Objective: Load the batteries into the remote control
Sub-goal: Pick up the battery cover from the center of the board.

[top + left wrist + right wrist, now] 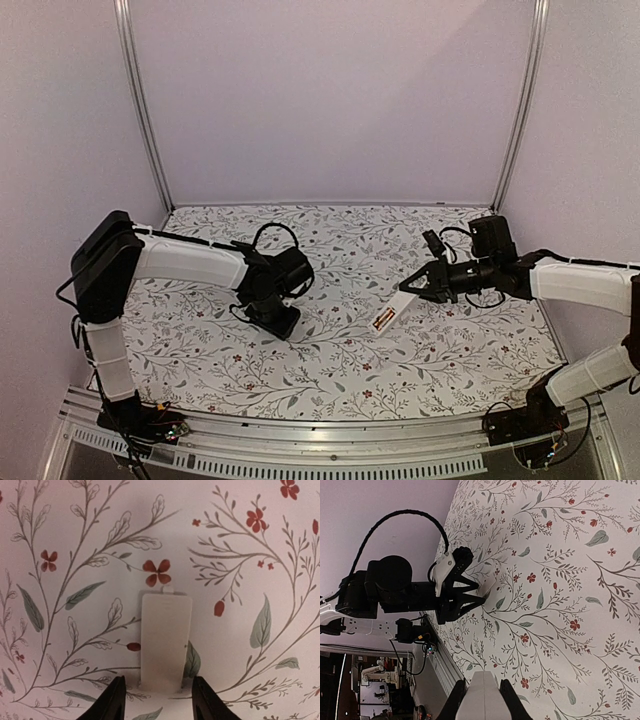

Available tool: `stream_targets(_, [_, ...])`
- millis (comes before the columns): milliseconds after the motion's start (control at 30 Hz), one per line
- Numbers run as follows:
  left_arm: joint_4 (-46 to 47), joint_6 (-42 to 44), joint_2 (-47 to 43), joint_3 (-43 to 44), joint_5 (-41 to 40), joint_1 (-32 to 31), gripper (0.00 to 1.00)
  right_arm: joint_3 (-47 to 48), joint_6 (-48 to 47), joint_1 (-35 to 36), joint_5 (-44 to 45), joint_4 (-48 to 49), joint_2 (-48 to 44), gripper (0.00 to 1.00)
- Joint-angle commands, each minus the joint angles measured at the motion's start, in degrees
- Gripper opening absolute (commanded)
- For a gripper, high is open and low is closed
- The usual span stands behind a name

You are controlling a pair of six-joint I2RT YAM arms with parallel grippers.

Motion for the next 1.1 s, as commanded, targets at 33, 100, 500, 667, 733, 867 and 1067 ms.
stream_targets(33, [0.9,1.4,1.5,0.2,2.4,0.8,0.42,-0.6,0.1,-0.2,-0.6,1.4,0.5,0.00])
stream_targets(100, [0.8,1.6,1.5,-0.2,2.9,0.8,0.38,-0.6,0.1,-0.2,-0.6,1.4,0.7,0.00])
stream_targets(500, [-1.1,3.3,-0.8,0.9,1.5,0.4,0.26,-0.6,0.5,-0.2,-1.1,4.6,2.2,0.00])
stream_targets(667, [-2.0,5.0,-4.2,2.3,1.1,-0.1,0.26,-0.8,1.5,-0.2,-1.5,6.5,3.1,0.00])
stream_targets(733, [-2.2,6.0,-5.6,2.8,1.0,-0.5,0.26,-1.1,2.4,-0.2,-2.0,7.9,3.8,0.00])
stream_targets(867, [-2.9,8.1,-8.3,3.9,2.0,-1.8,0.26,-1.7,4.5,-0.2,-2.7,11.2,5.1,0.00])
stream_targets(1067, [-4.0,12.8,-13.5,8.2,5.9,-7.1,0.25,-2.1,7.5,-0.2,-3.5,14.0,5.2,0.00])
